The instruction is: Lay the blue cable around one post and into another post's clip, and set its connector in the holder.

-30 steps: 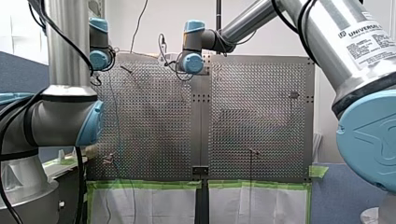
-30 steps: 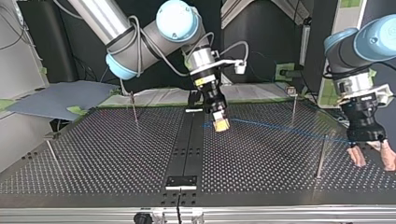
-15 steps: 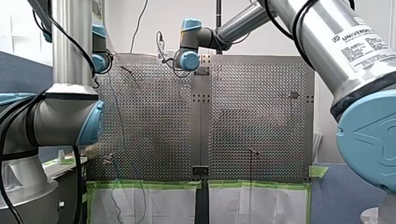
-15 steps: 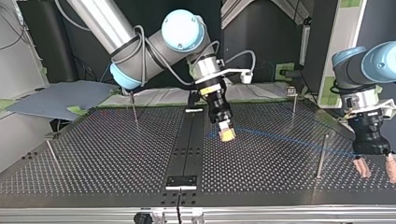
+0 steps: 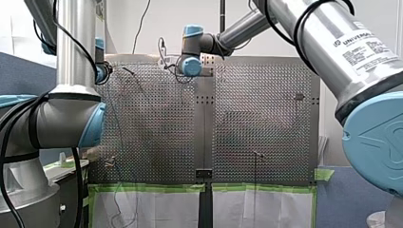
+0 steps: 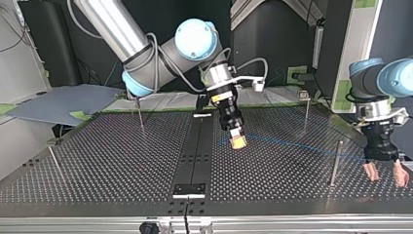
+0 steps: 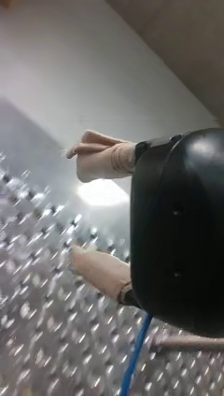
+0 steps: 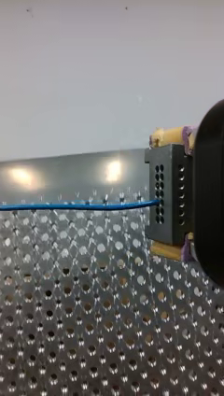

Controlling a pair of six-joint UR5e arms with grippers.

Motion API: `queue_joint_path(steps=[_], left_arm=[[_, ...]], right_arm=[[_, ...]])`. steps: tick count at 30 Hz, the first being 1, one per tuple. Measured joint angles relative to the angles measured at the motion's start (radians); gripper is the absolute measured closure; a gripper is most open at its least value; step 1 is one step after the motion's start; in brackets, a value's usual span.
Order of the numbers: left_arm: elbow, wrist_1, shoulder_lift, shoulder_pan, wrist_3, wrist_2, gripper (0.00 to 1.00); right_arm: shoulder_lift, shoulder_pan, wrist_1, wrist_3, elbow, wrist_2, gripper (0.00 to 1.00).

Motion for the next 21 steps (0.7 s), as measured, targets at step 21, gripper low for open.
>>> queue_joint_path(steps=[21], left_arm=[[-0.003, -0.047, -0.073, -0.027, 0.050, 0.017, 0.00]], right_arm=[[0.035, -0.015, 0.044, 0.007, 0.001, 0.065, 1.00]])
